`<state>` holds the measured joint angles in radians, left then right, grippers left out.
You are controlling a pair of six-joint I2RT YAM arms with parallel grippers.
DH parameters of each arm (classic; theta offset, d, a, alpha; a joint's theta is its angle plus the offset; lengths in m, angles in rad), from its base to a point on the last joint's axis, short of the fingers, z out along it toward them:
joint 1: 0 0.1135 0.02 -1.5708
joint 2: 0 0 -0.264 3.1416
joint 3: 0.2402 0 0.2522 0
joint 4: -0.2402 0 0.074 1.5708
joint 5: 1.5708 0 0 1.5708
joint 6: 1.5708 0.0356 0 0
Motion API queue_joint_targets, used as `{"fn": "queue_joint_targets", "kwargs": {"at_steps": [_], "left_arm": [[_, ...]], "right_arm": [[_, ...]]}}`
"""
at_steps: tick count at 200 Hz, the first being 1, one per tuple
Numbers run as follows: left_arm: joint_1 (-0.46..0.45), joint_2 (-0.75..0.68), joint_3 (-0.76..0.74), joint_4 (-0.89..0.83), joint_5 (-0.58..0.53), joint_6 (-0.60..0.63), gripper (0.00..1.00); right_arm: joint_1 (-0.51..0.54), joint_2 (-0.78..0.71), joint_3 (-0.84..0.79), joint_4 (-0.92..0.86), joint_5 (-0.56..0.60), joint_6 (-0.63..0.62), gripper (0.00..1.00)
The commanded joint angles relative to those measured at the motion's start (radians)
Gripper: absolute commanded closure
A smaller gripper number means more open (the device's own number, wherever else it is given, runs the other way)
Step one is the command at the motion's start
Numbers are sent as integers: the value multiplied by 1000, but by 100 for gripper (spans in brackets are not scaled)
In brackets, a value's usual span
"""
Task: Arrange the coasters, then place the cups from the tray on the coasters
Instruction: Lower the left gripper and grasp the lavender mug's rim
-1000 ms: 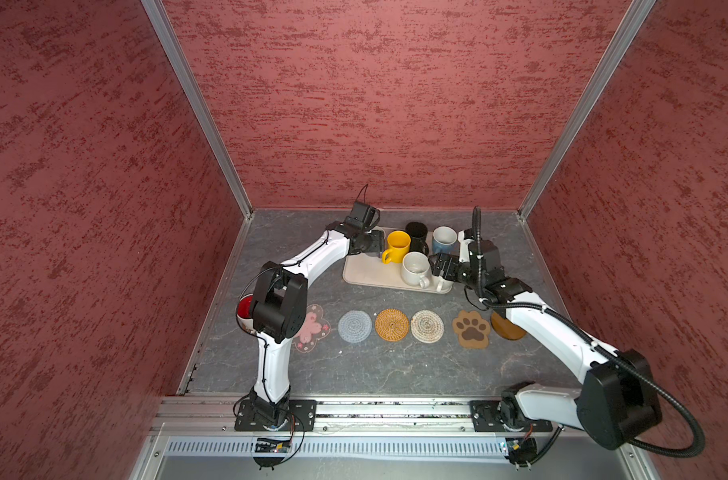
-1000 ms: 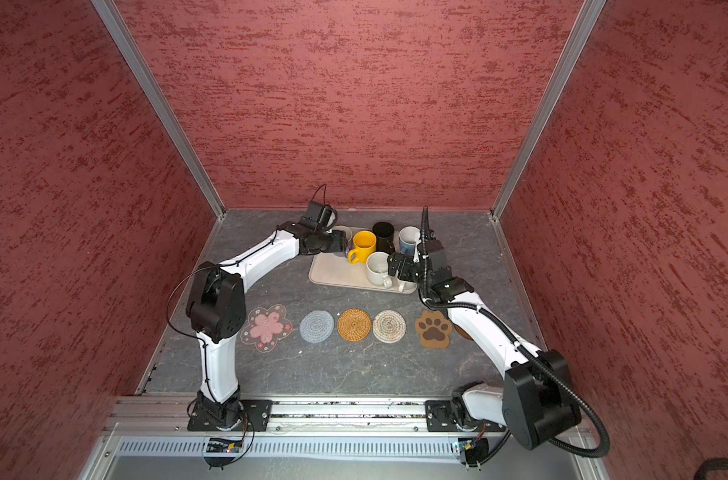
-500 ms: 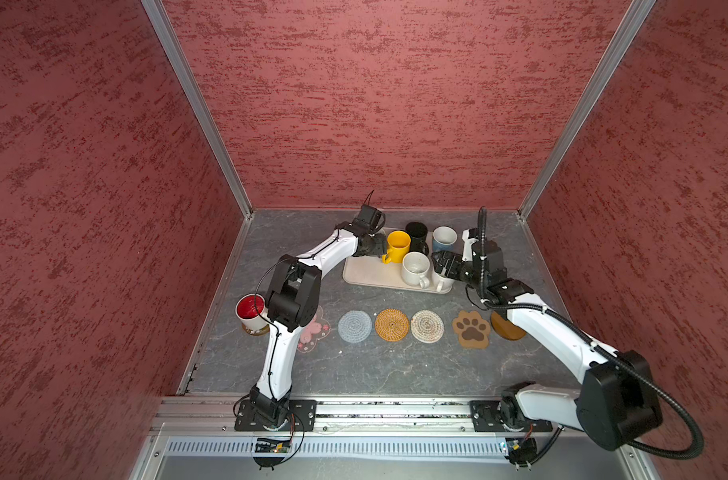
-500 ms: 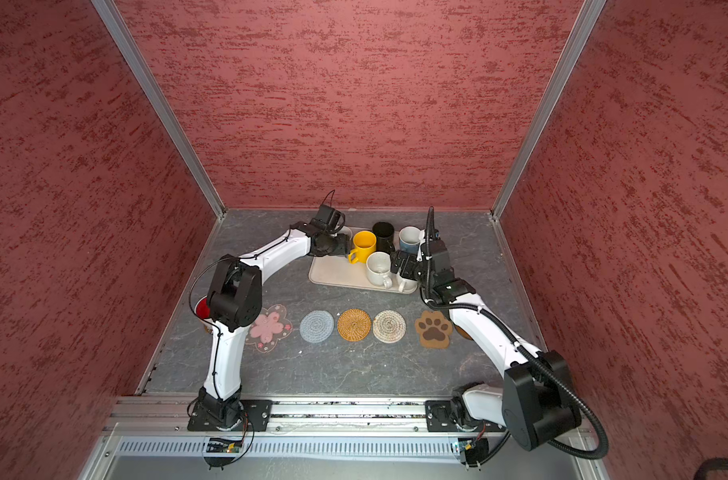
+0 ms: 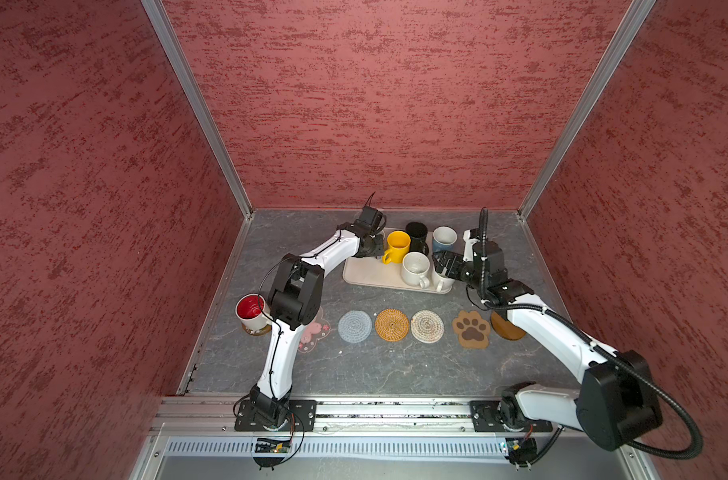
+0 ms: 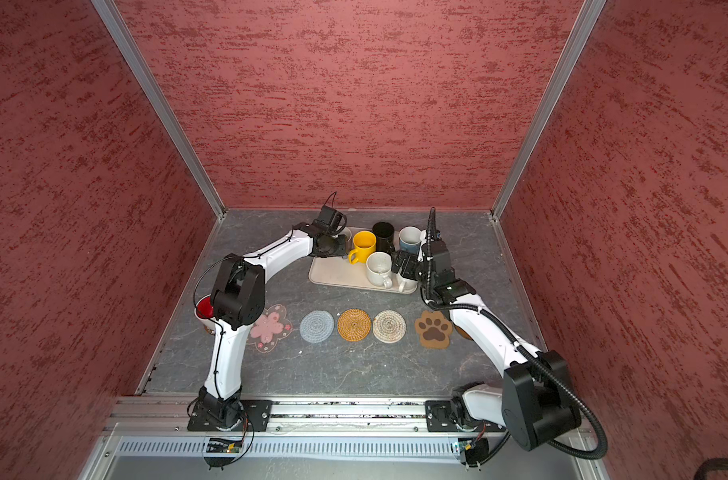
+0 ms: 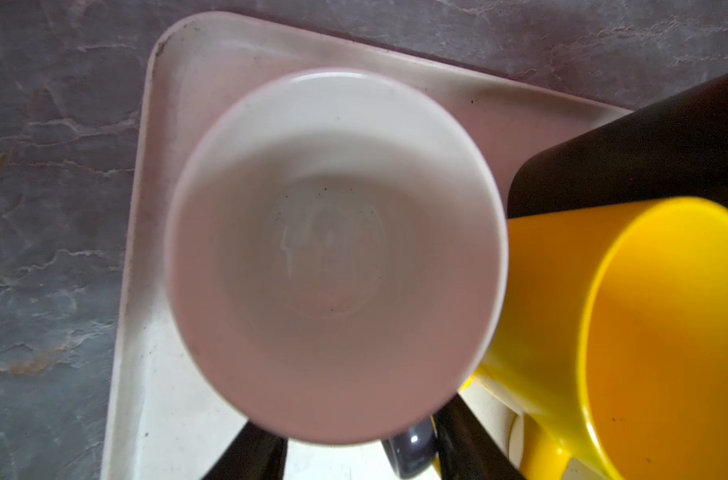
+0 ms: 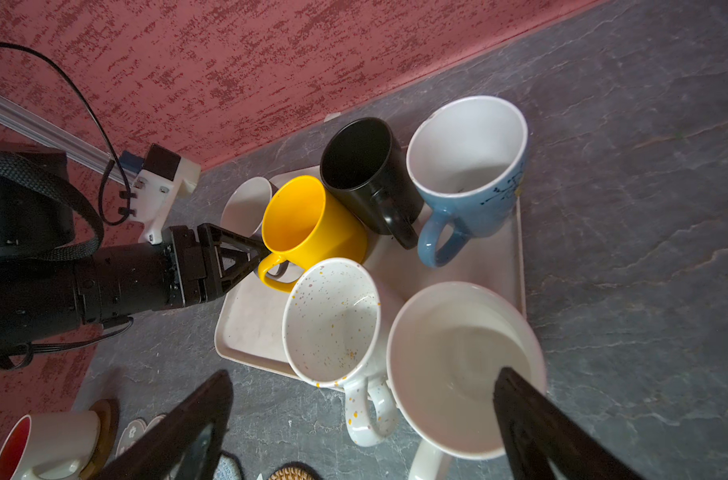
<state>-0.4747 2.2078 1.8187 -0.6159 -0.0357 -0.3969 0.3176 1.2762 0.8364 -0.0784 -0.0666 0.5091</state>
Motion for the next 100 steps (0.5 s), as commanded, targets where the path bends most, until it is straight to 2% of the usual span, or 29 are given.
{"fn": "queue_joint_targets", "kwargs": {"at_steps": [1,43,69,100], "left_arm": [[12,-20,-34,4,-20,-1,49],[19,-34,-65,13,-17,0,68],[21,-36,-65,13,-22,3,69],[24,-27,-55,7,-29,7,65]], "right_arm": [[-8,3,-9,31,-7,9,2],[-8,6,-9,29,-9,9,2],[-8,8,-8,30,-9,8,2],[-8,10,-8,31,-10,8,2]]}}
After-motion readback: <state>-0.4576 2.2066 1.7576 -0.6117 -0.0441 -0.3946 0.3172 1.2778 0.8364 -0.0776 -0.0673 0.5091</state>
